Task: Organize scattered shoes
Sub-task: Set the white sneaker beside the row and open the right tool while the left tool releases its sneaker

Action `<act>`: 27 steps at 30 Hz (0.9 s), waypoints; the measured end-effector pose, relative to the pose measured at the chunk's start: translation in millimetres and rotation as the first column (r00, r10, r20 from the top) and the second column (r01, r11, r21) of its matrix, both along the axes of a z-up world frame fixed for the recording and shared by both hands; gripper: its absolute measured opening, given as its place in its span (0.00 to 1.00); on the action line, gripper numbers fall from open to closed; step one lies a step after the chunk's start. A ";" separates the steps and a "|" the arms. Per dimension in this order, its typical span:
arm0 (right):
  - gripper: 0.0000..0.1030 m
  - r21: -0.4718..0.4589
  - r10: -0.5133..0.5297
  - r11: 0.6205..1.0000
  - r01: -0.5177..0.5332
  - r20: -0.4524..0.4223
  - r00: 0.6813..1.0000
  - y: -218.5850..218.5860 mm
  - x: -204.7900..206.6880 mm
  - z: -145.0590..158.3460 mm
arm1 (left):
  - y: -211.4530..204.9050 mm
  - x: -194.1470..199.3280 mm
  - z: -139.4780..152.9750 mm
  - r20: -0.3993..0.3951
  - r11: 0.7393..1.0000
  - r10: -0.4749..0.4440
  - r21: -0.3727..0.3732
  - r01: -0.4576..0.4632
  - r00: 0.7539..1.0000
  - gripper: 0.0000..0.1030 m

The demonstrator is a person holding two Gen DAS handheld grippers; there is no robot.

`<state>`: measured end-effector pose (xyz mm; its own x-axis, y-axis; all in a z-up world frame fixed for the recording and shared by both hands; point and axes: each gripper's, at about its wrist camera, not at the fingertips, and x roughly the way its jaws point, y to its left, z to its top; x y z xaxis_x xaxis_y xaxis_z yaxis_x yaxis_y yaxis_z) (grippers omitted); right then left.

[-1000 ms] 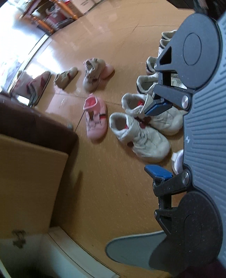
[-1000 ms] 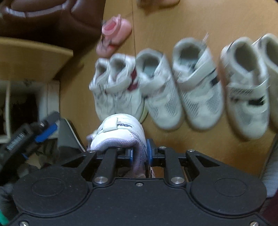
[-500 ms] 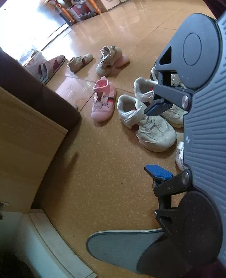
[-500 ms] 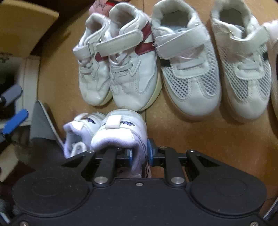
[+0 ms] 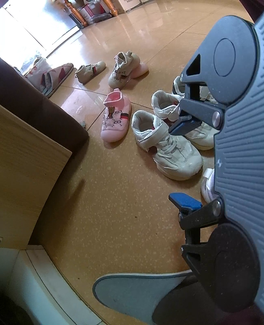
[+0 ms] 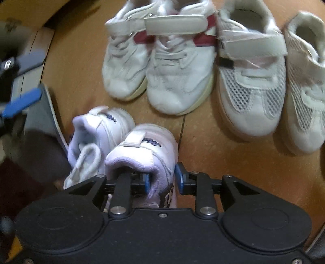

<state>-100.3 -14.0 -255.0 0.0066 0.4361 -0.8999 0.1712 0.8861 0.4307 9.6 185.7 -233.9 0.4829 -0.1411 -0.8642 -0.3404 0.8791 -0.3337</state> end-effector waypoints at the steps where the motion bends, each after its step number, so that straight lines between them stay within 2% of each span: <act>1: 0.28 0.008 -0.030 1.000 0.030 -0.001 1.000 -3.2 1.5 -0.6 | 0.7 -1.0 0.5 -0.001 1.000 0.002 0.003 -0.002 1.000 0.60; 3: 0.31 0.003 -0.027 1.000 0.027 -0.010 1.000 -0.4 3.2 -1.4 | 1.9 -1.4 1.2 -0.003 1.000 0.003 0.006 -0.003 1.000 0.59; 7: 0.53 0.007 -0.041 0.999 0.041 -0.022 0.999 5.2 3.5 -0.8 | 2.8 -0.1 3.4 0.000 1.000 0.008 0.004 -0.008 1.000 0.59; 11: 0.63 -0.003 -0.037 0.999 0.037 -0.021 0.999 0.9 2.1 4.6 | -5.8 5.6 4.4 0.004 1.000 -0.015 -0.002 0.015 1.000 0.60; 14: 0.65 0.014 -0.029 0.999 0.030 -0.027 0.999 -9.1 5.1 5.0 | -15.4 11.4 6.2 0.013 1.000 -0.029 -0.002 0.029 1.000 0.60; 17: 0.68 0.010 -0.028 1.000 0.028 0.021 0.999 -22.6 7.7 19.5 | -25.1 17.3 10.9 0.027 1.000 -0.024 0.017 0.024 0.999 0.61; 19: 0.71 0.004 -0.042 0.999 0.042 0.053 0.998 -35.7 8.4 30.1 | -29.5 19.6 13.9 0.038 0.999 -0.003 0.037 0.002 0.999 0.72; 24: 0.81 -0.028 -0.104 0.994 0.110 0.165 0.981 -72.4 10.8 61.3 | -44.8 28.0 13.7 0.020 0.998 -0.037 0.045 0.036 0.999 0.74; 26: 0.83 -0.032 -0.116 0.992 0.125 0.204 0.972 -85.5 12.2 75.4 | -54.5 31.2 16.8 0.023 0.995 -0.057 0.088 0.054 0.998 0.74; 27: 0.87 -0.034 -0.118 0.991 0.129 0.228 0.967 -93.7 13.7 85.0 | -63.2 33.9 20.6 0.026 0.988 -0.071 0.140 0.067 0.997 0.74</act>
